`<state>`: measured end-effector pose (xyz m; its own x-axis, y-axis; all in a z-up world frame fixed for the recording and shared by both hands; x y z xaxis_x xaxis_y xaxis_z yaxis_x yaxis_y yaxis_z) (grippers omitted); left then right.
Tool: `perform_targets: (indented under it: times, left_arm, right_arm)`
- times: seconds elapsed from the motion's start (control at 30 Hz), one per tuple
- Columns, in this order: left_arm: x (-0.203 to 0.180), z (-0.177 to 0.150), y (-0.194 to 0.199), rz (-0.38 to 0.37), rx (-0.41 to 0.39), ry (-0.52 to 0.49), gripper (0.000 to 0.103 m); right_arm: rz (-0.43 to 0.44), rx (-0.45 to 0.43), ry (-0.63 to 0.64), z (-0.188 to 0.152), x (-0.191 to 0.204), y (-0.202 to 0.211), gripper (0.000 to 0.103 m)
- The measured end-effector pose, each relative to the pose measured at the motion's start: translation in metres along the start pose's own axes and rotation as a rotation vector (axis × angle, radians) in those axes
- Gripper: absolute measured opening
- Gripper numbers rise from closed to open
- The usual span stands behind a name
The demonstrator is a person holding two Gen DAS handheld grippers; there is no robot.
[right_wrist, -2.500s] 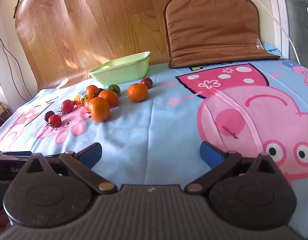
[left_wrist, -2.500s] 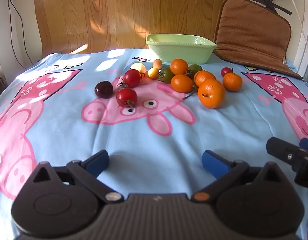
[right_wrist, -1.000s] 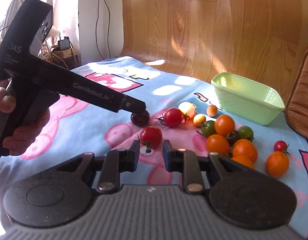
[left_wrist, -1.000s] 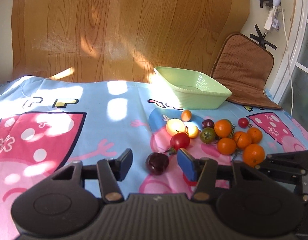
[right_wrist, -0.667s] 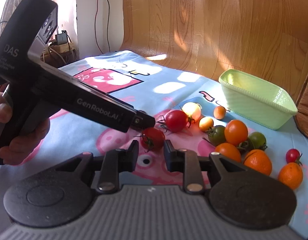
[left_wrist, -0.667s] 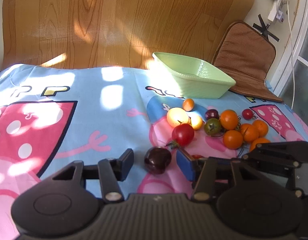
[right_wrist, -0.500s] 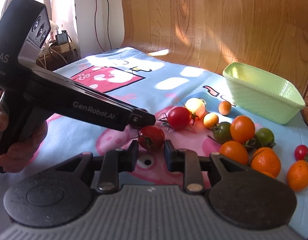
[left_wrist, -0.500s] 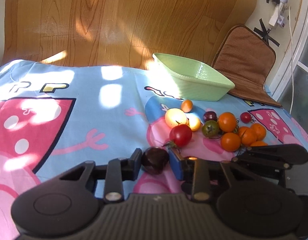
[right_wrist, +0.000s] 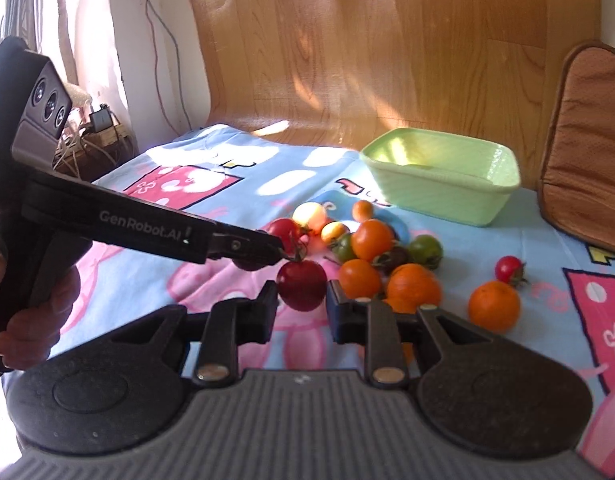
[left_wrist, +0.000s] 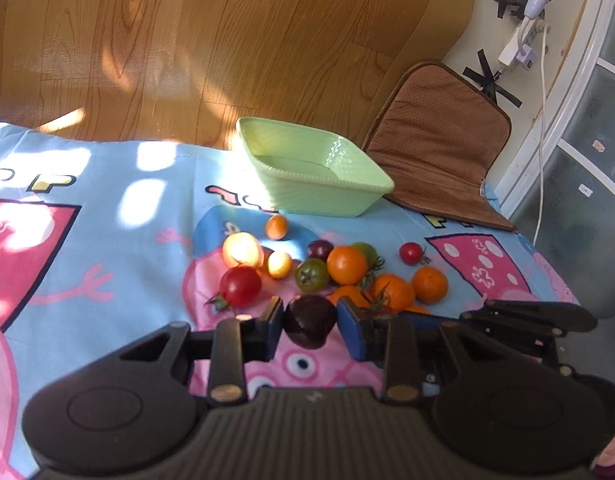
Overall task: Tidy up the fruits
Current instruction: 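Grasp dark purple tomato with left tool while right tool grasps red cherry tomato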
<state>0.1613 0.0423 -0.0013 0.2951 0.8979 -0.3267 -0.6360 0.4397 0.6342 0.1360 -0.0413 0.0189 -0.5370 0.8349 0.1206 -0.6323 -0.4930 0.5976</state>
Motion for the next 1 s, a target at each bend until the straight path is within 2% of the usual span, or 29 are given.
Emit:
perform_targets:
  times: [0.1, 0.17, 0.3, 0.4, 0.5, 0.53, 0.6, 0.67, 0.77, 0.83, 0.93, 1.0]
  left_arm:
    - [-0.015, 0.032, -0.009, -0.006, -0.017, -0.023, 0.030]
    - [-0.021, 0.058, -0.020, 0.000, -0.026, -0.024, 0.030]
    - [-0.021, 0.101, -0.054, -0.005, -0.020, 0.030, 0.030]
    - [-0.013, 0.110, -0.076, -0.006, -0.003, 0.084, 0.030]
    - [-0.015, 0.097, -0.068, -0.057, -0.019, 0.078, 0.030]
    - [-0.016, 0.089, -0.059, -0.072, -0.037, 0.065, 0.030]
    - [-0.015, 0.069, -0.037, -0.111, -0.067, 0.054, 0.031]
    - [-0.009, 0.049, -0.019, -0.109, -0.073, 0.058, 0.031]
    - [0.002, 0.024, 0.008, -0.059, -0.099, 0.061, 0.031]
    - [0.006, 0.010, 0.021, -0.027, -0.101, 0.048, 0.031]
    - [0.005, -0.006, 0.034, 0.028, -0.117, -0.006, 0.031]
    - [0.005, -0.014, 0.038, 0.054, -0.126, -0.027, 0.031]
  right_arm:
    - [-0.061, -0.035, -0.026, 0.020, -0.036, 0.011, 0.021]
    - [-0.096, -0.056, -0.035, 0.038, -0.060, 0.013, 0.021]
    - [-0.128, -0.077, -0.085, 0.076, -0.107, -0.001, 0.021]
    - [-0.132, -0.072, -0.104, 0.086, -0.126, -0.014, 0.021]
    - [-0.076, -0.082, -0.088, 0.072, -0.125, 0.001, 0.024]
    - [-0.034, -0.085, -0.110, 0.063, -0.123, 0.008, 0.024]
    - [0.106, -0.073, -0.159, 0.042, -0.106, 0.020, 0.024]
    - [0.177, -0.055, -0.073, 0.017, -0.070, 0.027, 0.024]
    - [0.237, -0.006, 0.066, -0.014, -0.019, 0.023, 0.024]
    - [0.246, 0.032, 0.124, -0.028, 0.002, 0.013, 0.025]
    - [0.198, 0.034, 0.179, -0.030, 0.011, -0.002, 0.031]
    - [0.162, 0.034, 0.193, -0.030, 0.014, -0.010, 0.047]
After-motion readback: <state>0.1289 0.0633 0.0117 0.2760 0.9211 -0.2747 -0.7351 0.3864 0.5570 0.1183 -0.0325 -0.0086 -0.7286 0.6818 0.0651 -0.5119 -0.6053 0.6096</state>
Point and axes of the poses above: each gripper's, at about its wrist camera, not at the fingertips, and y roughly against the way its jaws point, x to its left, z to its top, the point moved 8 cm from there along -y, roughly the way its jaws point, and after that the axes turned 2 degrees about x, right-handed, at the moved point
